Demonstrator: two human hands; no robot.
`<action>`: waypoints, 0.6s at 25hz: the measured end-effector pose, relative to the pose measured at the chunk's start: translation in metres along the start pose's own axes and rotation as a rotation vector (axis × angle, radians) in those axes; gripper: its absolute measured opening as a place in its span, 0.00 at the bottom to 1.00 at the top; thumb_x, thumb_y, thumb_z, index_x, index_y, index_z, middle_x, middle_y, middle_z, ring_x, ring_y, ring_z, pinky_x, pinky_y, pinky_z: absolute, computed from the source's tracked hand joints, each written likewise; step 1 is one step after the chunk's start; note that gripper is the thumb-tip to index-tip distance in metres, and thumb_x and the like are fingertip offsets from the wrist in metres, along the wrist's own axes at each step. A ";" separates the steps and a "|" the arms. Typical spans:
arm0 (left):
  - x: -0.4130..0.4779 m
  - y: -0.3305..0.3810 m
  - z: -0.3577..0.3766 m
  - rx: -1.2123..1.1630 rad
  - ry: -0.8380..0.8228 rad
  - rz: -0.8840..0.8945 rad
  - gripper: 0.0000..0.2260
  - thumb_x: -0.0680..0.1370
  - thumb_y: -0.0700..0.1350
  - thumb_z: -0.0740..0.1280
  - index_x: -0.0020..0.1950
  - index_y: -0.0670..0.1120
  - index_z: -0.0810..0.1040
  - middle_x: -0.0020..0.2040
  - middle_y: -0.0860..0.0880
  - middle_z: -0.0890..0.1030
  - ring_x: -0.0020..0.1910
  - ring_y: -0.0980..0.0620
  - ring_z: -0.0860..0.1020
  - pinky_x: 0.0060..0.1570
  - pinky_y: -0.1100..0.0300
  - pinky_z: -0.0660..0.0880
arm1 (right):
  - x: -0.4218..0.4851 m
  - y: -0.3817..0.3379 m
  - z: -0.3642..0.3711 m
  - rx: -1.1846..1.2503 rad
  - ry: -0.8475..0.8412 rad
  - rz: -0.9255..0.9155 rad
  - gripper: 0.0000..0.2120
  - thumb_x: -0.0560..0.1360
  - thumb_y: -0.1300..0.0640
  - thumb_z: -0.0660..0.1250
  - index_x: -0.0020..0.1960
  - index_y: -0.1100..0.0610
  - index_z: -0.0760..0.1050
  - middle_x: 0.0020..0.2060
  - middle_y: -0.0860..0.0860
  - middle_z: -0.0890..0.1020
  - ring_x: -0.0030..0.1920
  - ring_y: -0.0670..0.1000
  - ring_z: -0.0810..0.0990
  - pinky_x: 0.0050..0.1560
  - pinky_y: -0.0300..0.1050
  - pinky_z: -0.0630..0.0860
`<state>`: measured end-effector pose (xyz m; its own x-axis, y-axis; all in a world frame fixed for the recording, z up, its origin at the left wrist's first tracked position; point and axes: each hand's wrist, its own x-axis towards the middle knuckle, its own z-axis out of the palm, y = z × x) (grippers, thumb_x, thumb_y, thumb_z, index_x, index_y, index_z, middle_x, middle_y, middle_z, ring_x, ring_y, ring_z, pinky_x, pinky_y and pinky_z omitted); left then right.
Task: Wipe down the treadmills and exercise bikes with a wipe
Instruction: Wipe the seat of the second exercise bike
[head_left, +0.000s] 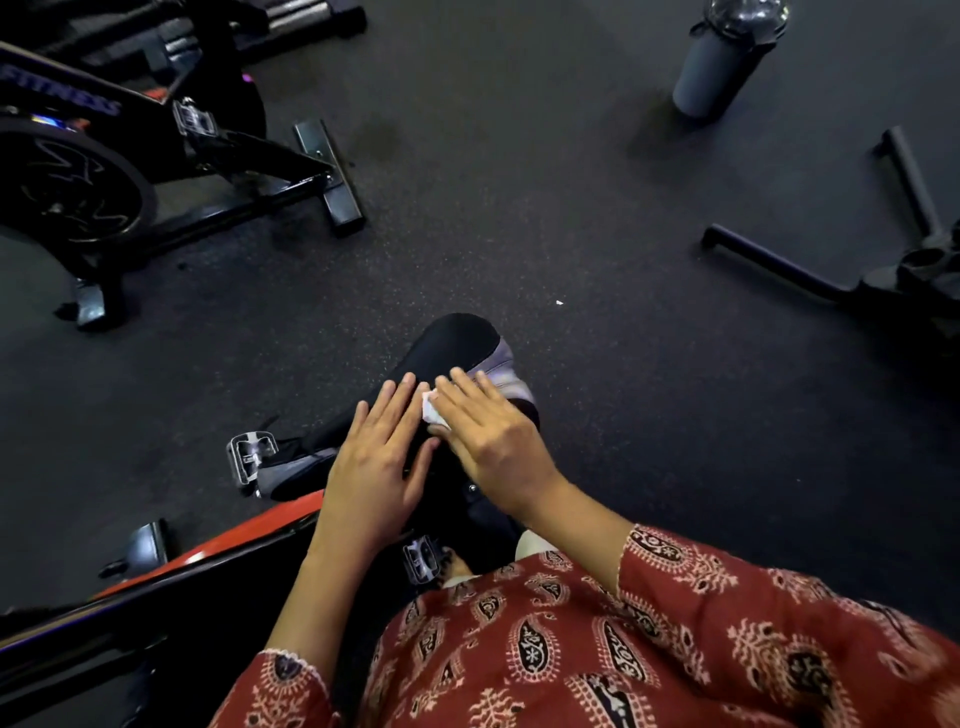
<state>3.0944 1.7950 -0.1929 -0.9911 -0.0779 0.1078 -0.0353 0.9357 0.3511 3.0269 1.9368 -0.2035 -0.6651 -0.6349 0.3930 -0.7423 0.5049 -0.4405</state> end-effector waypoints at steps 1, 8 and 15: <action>-0.004 -0.003 -0.002 0.020 0.007 -0.015 0.25 0.79 0.53 0.55 0.73 0.42 0.67 0.73 0.45 0.65 0.73 0.48 0.61 0.71 0.53 0.54 | -0.004 0.009 -0.004 -0.082 -0.035 -0.080 0.16 0.78 0.57 0.62 0.61 0.64 0.78 0.61 0.58 0.79 0.63 0.61 0.76 0.65 0.62 0.69; -0.014 -0.007 -0.005 0.042 0.030 -0.040 0.25 0.79 0.52 0.56 0.71 0.39 0.69 0.71 0.42 0.68 0.71 0.44 0.65 0.71 0.54 0.53 | -0.005 0.011 -0.011 -0.123 -0.089 0.025 0.18 0.77 0.62 0.58 0.64 0.65 0.76 0.65 0.59 0.75 0.70 0.60 0.69 0.70 0.60 0.60; -0.015 -0.009 -0.007 0.041 0.033 -0.041 0.26 0.79 0.54 0.55 0.71 0.38 0.69 0.71 0.41 0.69 0.70 0.42 0.67 0.70 0.54 0.54 | -0.016 0.047 -0.037 -0.103 -0.178 0.003 0.20 0.78 0.62 0.55 0.69 0.65 0.71 0.68 0.60 0.72 0.69 0.59 0.70 0.71 0.51 0.60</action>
<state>3.1106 1.7850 -0.1912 -0.9840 -0.1275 0.1247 -0.0821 0.9446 0.3178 3.0000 1.9923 -0.2001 -0.6494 -0.7221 0.2385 -0.7506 0.5583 -0.3534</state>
